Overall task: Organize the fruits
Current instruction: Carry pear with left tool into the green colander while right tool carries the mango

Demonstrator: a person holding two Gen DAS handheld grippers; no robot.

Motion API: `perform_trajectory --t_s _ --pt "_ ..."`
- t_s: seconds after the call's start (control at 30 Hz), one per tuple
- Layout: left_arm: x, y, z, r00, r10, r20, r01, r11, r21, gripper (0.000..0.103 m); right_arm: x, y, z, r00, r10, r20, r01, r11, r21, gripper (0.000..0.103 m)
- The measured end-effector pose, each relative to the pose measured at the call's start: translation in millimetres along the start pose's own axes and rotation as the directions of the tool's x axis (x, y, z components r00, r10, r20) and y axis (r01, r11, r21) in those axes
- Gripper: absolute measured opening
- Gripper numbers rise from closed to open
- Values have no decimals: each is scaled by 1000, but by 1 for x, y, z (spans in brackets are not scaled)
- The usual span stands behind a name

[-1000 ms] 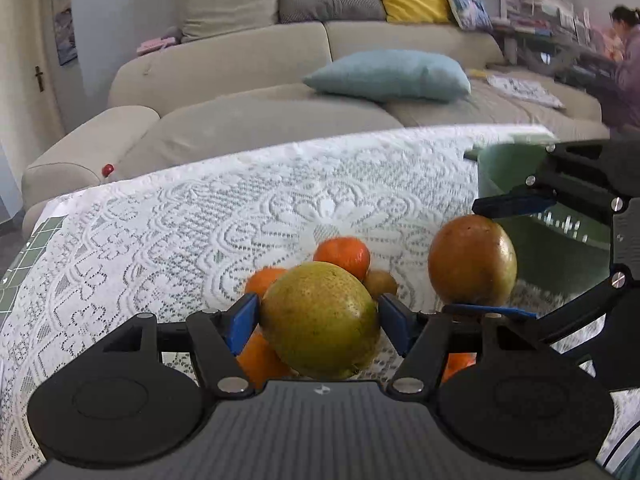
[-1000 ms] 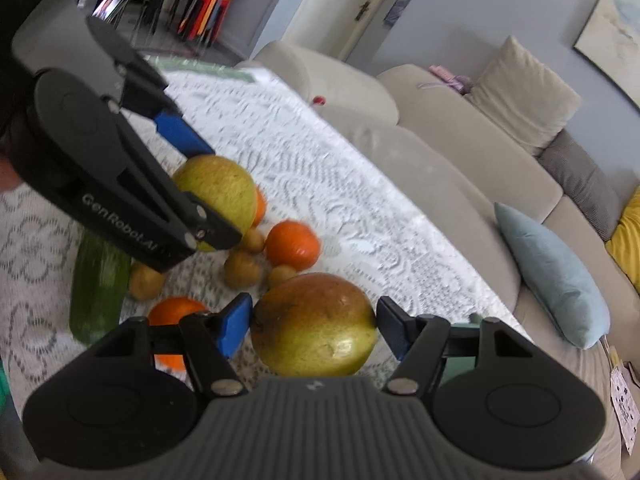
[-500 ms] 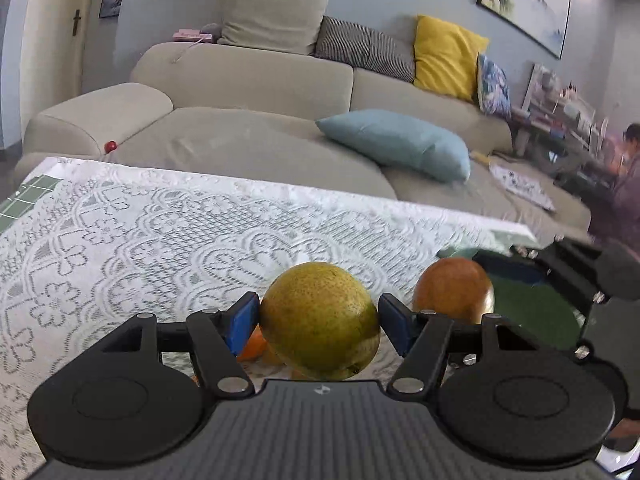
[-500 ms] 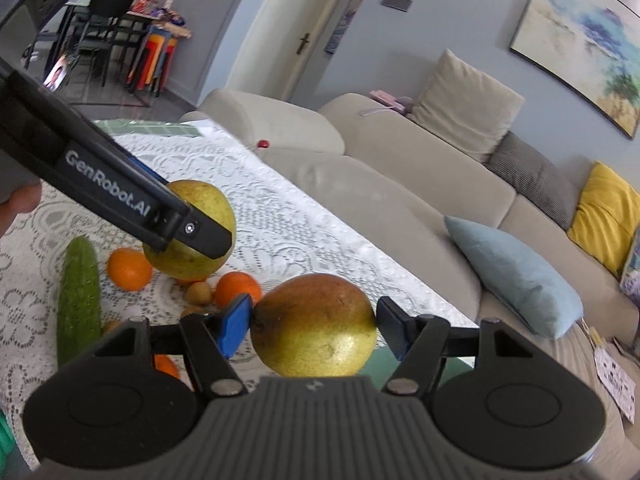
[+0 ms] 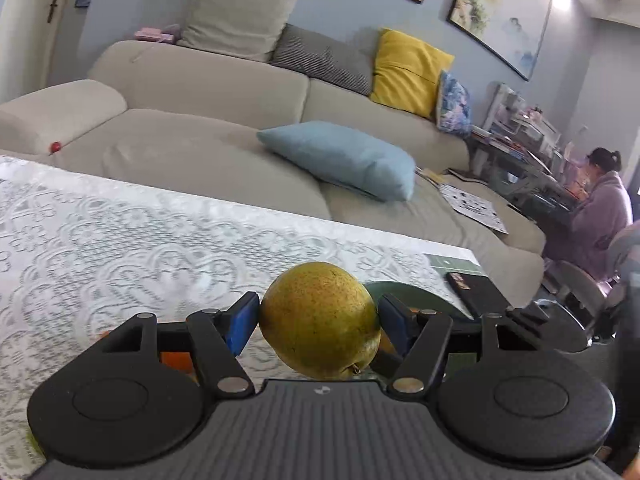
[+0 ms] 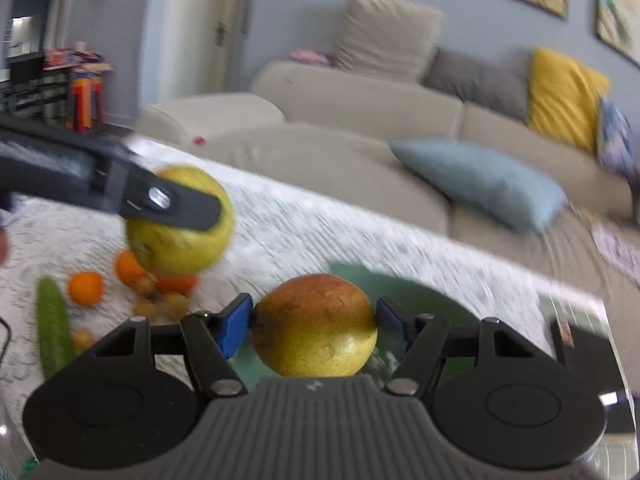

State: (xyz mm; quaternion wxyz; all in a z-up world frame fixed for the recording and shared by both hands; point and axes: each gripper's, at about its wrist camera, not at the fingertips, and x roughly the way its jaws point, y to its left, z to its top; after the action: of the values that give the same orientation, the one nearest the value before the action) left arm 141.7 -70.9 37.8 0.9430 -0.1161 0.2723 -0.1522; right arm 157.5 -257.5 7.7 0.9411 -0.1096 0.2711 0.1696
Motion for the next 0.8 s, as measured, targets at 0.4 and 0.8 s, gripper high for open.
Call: perform_trajectory --t_s 0.4,0.8 --pt "44 -33 -2 987 -38 -157 47 997 55 75 26 -21 -23 982 23 -188 -13 998 53 65" --pt "76 -50 -10 949 -18 -316 65 988 141 75 34 -39 -25 967 81 -243 -50 990 134 65"
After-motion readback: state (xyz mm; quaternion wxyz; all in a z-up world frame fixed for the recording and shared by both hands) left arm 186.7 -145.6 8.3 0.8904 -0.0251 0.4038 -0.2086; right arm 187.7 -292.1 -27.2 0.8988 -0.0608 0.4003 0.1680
